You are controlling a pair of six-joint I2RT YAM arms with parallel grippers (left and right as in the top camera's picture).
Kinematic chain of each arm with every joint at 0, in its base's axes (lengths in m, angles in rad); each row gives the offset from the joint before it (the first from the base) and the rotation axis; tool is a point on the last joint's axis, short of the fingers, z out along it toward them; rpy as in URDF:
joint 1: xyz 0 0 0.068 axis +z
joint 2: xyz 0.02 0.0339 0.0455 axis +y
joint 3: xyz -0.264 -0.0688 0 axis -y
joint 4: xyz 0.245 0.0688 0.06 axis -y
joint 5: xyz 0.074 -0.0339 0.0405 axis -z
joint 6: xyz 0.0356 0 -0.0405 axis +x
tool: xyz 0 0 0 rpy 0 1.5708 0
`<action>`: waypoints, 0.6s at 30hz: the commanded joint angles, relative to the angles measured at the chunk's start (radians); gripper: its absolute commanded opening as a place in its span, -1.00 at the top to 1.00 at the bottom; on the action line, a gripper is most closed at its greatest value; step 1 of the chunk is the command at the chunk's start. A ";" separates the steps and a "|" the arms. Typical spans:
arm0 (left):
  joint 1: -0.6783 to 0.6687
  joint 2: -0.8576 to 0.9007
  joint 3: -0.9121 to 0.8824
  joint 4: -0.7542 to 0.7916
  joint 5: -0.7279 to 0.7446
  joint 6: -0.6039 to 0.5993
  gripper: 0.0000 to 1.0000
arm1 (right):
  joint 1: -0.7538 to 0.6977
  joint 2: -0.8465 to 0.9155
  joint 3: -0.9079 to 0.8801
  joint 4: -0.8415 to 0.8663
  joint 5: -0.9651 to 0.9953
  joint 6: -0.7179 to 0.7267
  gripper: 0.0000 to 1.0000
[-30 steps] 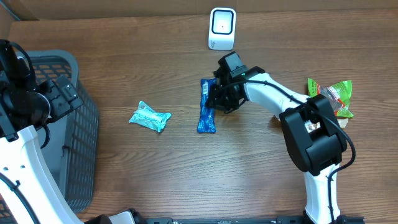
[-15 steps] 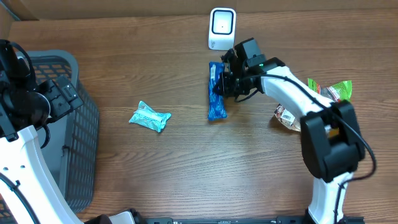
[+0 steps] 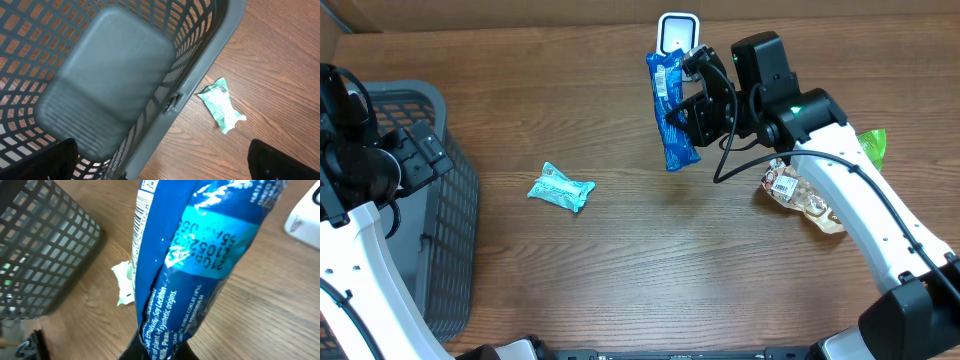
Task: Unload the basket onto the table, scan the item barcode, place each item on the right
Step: 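Hold the blue packet's barcode up to the scanner with the right gripper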
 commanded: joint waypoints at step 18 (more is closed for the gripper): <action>0.005 -0.009 0.003 0.003 0.007 0.026 -0.99 | 0.028 0.262 0.020 0.410 0.953 -0.203 0.92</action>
